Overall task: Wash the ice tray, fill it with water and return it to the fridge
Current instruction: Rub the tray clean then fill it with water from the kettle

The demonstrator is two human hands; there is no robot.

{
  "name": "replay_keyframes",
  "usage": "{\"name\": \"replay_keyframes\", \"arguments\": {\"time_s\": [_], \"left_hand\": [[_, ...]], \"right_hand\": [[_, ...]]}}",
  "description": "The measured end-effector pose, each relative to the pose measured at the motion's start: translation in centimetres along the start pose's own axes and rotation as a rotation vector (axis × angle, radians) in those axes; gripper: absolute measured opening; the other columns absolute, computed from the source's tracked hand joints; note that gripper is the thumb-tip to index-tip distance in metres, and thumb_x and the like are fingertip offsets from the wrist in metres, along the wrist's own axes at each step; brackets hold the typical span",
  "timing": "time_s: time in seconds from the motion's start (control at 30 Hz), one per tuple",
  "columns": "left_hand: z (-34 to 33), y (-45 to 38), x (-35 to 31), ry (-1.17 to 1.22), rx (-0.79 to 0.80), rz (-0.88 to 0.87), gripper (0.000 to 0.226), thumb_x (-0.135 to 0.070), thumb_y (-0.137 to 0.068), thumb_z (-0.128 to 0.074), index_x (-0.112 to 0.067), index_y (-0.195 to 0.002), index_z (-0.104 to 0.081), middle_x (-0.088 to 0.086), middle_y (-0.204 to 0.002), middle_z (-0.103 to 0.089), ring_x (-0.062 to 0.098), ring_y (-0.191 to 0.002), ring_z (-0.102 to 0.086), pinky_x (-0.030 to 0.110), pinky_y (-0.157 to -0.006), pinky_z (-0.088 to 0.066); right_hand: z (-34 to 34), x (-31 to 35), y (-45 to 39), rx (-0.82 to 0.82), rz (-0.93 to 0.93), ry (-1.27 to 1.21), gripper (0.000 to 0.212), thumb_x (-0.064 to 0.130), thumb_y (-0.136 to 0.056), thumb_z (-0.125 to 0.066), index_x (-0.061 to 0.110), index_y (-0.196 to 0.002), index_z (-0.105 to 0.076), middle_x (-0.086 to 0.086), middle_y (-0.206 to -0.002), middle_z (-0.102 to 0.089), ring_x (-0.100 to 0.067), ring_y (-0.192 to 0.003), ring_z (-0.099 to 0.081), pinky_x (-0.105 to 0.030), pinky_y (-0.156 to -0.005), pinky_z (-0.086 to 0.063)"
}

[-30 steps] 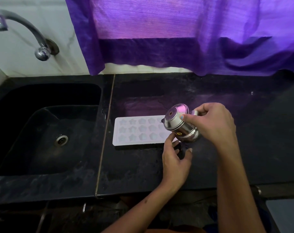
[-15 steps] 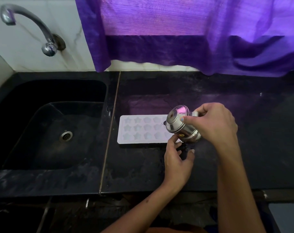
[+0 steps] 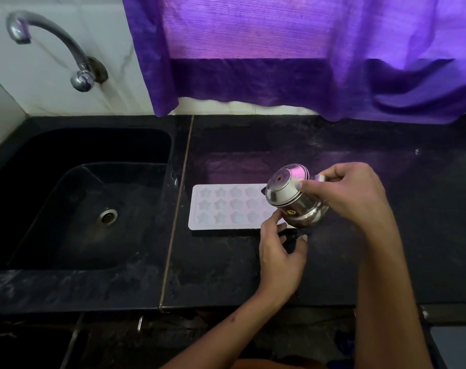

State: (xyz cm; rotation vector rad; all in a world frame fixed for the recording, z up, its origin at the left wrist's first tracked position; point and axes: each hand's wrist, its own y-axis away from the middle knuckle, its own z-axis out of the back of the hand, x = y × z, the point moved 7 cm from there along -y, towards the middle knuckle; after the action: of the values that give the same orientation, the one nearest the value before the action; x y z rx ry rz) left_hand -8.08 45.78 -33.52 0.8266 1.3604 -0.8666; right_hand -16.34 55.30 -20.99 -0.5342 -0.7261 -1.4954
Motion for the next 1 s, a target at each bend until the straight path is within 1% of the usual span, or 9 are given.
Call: {"name": "replay_keyframes", "arguments": {"time_s": [0.1, 0.17, 0.27, 0.4, 0.57, 0.67, 0.73, 0.87, 1.0], "left_hand": [[0.3, -0.2, -0.2, 0.027, -0.02, 0.004, 0.056, -0.025, -0.074, -0.062, -0.029, -0.127, -0.043, -0.008, -0.127, -0.051, -0.004, -0.112, -0.051, 0.02, -0.093, -0.045], [0.4, -0.2, -0.2, 0.042, -0.027, 0.012, 0.056, -0.023, -0.074, -0.063, -0.03, -0.126, -0.043, -0.01, -0.126, -0.051, -0.004, -0.112, -0.051, 0.021, -0.093, -0.045], [0.7, -0.3, -0.3, 0.041, -0.038, 0.022, 0.054, -0.021, -0.075, -0.065, -0.033, -0.123, -0.042, -0.011, -0.125, -0.051, -0.005, -0.111, -0.051, 0.016, -0.09, -0.045], [1.1, -0.5, 0.0, 0.054, -0.047, 0.045, 0.054, -0.007, -0.081, -0.067, -0.036, -0.119, -0.042, -0.009, -0.125, -0.051, -0.01, -0.106, -0.051, 0.006, -0.081, -0.042], [1.2, -0.5, 0.5, 0.067, -0.05, 0.071, 0.052, -0.006, -0.081, -0.066, -0.029, -0.122, -0.044, -0.005, -0.126, -0.052, -0.005, -0.108, -0.052, 0.007, -0.083, -0.043], [1.2, -0.5, 0.7, 0.072, -0.048, 0.083, 0.051, -0.005, -0.082, -0.066, -0.028, -0.121, -0.044, -0.005, -0.125, -0.052, -0.013, -0.102, -0.051, 0.005, -0.081, -0.042], [1.2, -0.6, 0.7, 0.076, -0.047, 0.088, 0.05, -0.004, -0.082, -0.066, -0.027, -0.12, -0.044, -0.004, -0.125, -0.052, -0.016, -0.1, -0.051, 0.004, -0.079, -0.042], [1.2, -0.5, 0.9, 0.074, -0.047, 0.09, 0.05, -0.005, -0.081, -0.066, -0.028, -0.12, -0.044, -0.004, -0.126, -0.053, -0.01, -0.104, -0.052, 0.006, -0.081, -0.043], [1.3, -0.2, 0.6, 0.06, -0.053, 0.07, 0.052, -0.007, -0.081, -0.067, -0.029, -0.121, -0.043, -0.008, -0.125, -0.052, -0.006, -0.108, -0.051, 0.008, -0.085, -0.043]], "right_hand": [[-0.2, 0.5, 0.1, 0.0, 0.018, -0.008, 0.03, 0.041, -0.062, -0.084, 0.018, -0.065, -0.066, 0.005, -0.068, -0.068, -0.02, -0.079, -0.067, -0.045, -0.081, -0.054], [-0.5, 1.1, 0.3, 0.006, 0.044, 0.01, 0.028, 0.041, -0.065, -0.082, 0.019, -0.067, -0.066, 0.006, -0.07, -0.067, -0.018, -0.077, -0.065, -0.043, -0.079, -0.054], [-0.9, 1.8, 0.5, 0.009, 0.07, 0.058, 0.026, 0.041, -0.068, -0.08, 0.02, -0.069, -0.064, 0.008, -0.069, -0.064, -0.014, -0.075, -0.062, -0.036, -0.073, -0.05], [-1.6, 2.3, 0.5, 0.024, 0.069, 0.109, 0.027, 0.042, -0.071, -0.079, 0.02, -0.069, -0.063, 0.009, -0.069, -0.062, -0.015, -0.075, -0.059, -0.031, -0.068, -0.041], [-2.1, 2.7, 0.8, 0.027, 0.089, 0.13, 0.027, 0.041, -0.072, -0.078, 0.02, -0.069, -0.062, 0.008, -0.069, -0.062, -0.016, -0.075, -0.058, -0.03, -0.067, -0.038], [-2.3, 2.8, 0.8, 0.022, 0.097, 0.148, 0.027, 0.042, -0.072, -0.078, 0.022, -0.068, -0.061, 0.009, -0.069, -0.061, -0.017, -0.076, -0.058, -0.029, -0.066, -0.036], [-2.3, 2.9, 0.8, 0.022, 0.103, 0.154, 0.027, 0.042, -0.072, -0.078, 0.022, -0.067, -0.061, 0.009, -0.069, -0.061, -0.017, -0.077, -0.059, -0.03, -0.066, -0.037], [-2.3, 2.8, 0.8, 0.02, 0.103, 0.155, 0.026, 0.041, -0.072, -0.078, 0.022, -0.067, -0.061, 0.009, -0.069, -0.061, -0.016, -0.075, -0.058, -0.029, -0.065, -0.037], [-2.0, 2.7, 0.8, 0.023, 0.091, 0.13, 0.026, 0.04, -0.072, -0.078, 0.02, -0.068, -0.063, 0.009, -0.067, -0.061, -0.01, -0.068, -0.055, -0.027, -0.059, -0.033]]}}
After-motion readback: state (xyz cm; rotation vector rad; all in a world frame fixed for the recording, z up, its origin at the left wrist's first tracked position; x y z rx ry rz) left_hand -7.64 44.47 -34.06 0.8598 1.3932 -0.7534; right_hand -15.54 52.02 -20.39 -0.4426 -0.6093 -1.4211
